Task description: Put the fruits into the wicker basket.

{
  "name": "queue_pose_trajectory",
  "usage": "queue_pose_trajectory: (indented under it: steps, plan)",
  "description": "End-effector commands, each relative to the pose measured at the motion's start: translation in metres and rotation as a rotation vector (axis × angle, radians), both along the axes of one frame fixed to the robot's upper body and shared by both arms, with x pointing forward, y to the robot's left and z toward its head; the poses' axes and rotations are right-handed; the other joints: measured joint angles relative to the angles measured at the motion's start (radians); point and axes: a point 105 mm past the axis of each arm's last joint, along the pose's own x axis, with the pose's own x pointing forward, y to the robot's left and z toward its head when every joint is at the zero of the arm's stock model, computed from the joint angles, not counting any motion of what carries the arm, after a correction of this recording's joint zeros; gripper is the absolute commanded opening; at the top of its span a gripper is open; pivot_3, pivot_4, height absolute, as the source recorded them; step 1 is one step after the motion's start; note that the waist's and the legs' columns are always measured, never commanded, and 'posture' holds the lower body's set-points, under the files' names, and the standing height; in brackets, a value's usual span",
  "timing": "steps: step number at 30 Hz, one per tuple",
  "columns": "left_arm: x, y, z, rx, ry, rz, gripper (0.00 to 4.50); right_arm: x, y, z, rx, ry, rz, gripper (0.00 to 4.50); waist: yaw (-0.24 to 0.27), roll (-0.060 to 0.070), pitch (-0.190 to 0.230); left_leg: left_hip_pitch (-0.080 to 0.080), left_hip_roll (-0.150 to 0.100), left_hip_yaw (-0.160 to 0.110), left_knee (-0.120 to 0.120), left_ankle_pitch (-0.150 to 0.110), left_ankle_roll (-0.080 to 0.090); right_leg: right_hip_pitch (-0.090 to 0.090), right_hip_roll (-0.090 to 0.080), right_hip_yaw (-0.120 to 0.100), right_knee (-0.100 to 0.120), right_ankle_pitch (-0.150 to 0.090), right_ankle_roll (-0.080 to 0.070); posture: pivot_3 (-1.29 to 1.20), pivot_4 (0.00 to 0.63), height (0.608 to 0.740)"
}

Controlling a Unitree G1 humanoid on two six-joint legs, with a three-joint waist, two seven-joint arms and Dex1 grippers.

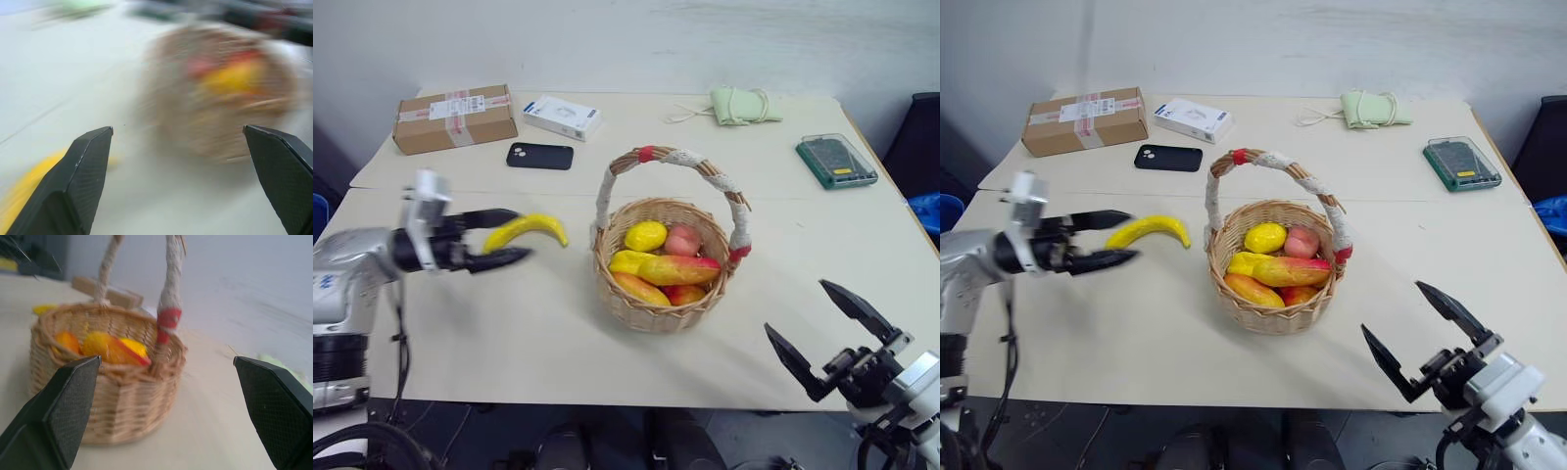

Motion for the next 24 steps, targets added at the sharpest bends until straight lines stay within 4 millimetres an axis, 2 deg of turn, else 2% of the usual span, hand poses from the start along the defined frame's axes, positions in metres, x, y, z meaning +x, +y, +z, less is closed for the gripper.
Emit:
queue_pose_trajectory:
  steps: [1, 3, 4, 7, 10, 13, 16, 19, 21, 24]
  plan:
    - [-0.015, 0.071, 0.005, -0.055, -0.046, 0.321, 4.48, -0.003, 0.014, 0.018, 0.022, -0.047, 0.072, 4.50, -0.002, -0.003, 0.000, -0.001, 0.000, 0.001, 0.000, 0.000, 0.000, -0.001, -0.001, -0.001, 0.000, 0.000, 0.000, 0.00, 0.150, 0.740]
    - [-0.032, 0.099, -0.008, -0.041, 0.005, 0.418, 4.48, -0.001, 0.019, 0.026, 0.031, -0.076, 0.089, 4.50, 0.001, -0.009, -0.001, -0.005, 0.000, 0.001, 0.000, 0.000, 0.000, -0.006, -0.003, -0.003, 0.001, 0.000, 0.000, 0.00, 0.150, 0.740]
    - [-0.038, 0.106, -0.016, -0.012, 0.034, 0.437, 4.48, 0.000, 0.022, 0.029, 0.027, -0.090, 0.097, 4.50, 0.000, -0.011, -0.001, -0.007, 0.000, 0.002, 0.000, 0.000, -0.001, -0.008, -0.004, -0.003, 0.001, 0.000, 0.000, 0.00, 0.150, 0.740]
    - [-0.043, 0.114, -0.024, 0.011, 0.073, 0.448, 4.48, 0.001, 0.028, 0.031, 0.022, -0.097, 0.122, 4.50, 0.012, -0.012, -0.002, -0.008, -0.003, 0.003, 0.000, 0.000, -0.001, -0.009, -0.008, -0.003, -0.001, 0.000, 0.000, 0.00, 0.150, 0.740]
    - [-0.032, 0.098, -0.015, -0.028, 0.088, 0.356, 4.48, 0.004, 0.029, 0.030, 0.019, -0.089, 0.131, 4.50, 0.038, -0.016, -0.005, -0.008, -0.004, 0.002, 0.001, -0.001, 0.000, -0.008, -0.009, -0.006, -0.001, 0.000, 0.000, 0.00, 0.150, 0.740]
    - [-0.013, 0.070, -0.010, 0.009, 0.119, 0.222, 4.48, 0.007, 0.029, 0.031, 0.015, -0.091, 0.136, 4.50, 0.053, -0.019, -0.006, -0.008, -0.005, 0.002, 0.001, -0.002, 0.005, -0.008, -0.009, -0.006, -0.001, 0.001, -0.001, 0.00, 0.150, 0.740]
    - [0.022, 0.022, -0.015, 0.153, 0.154, 0.026, 4.48, 0.012, 0.028, 0.032, 0.006, -0.097, 0.138, 4.50, 0.058, -0.020, -0.007, -0.008, -0.005, 0.002, 0.001, -0.001, 0.006, -0.007, -0.009, -0.007, -0.001, 0.002, -0.001, 0.00, 0.150, 0.740]
    - [0.054, -0.006, -0.009, 0.209, 0.135, -0.021, 4.48, 0.015, 0.027, 0.031, -0.008, -0.102, 0.132, 4.50, 0.055, -0.020, -0.007, -0.008, -0.008, 0.003, 0.002, 0.000, 0.006, -0.007, -0.008, -0.006, 0.000, 0.003, 0.000, 0.00, 0.150, 0.740]
    - [0.059, -0.017, -0.017, 0.290, 0.150, -0.090, 4.48, 0.016, 0.027, 0.032, -0.018, -0.110, 0.114, 4.50, 0.042, -0.020, -0.007, -0.009, -0.009, 0.005, 0.002, 0.002, 0.002, -0.008, -0.006, -0.004, -0.001, 0.003, 0.001, 0.00, 0.150, 0.740]
    - [0.076, -0.016, -0.027, 0.353, 0.169, 0.015, 4.48, 0.017, 0.024, 0.033, -0.023, -0.115, 0.077, 4.50, 0.018, -0.020, -0.007, -0.010, -0.006, 0.009, 0.001, 0.001, 0.000, -0.012, -0.003, -0.001, -0.001, 0.002, 0.001, 0.00, 0.150, 0.740]
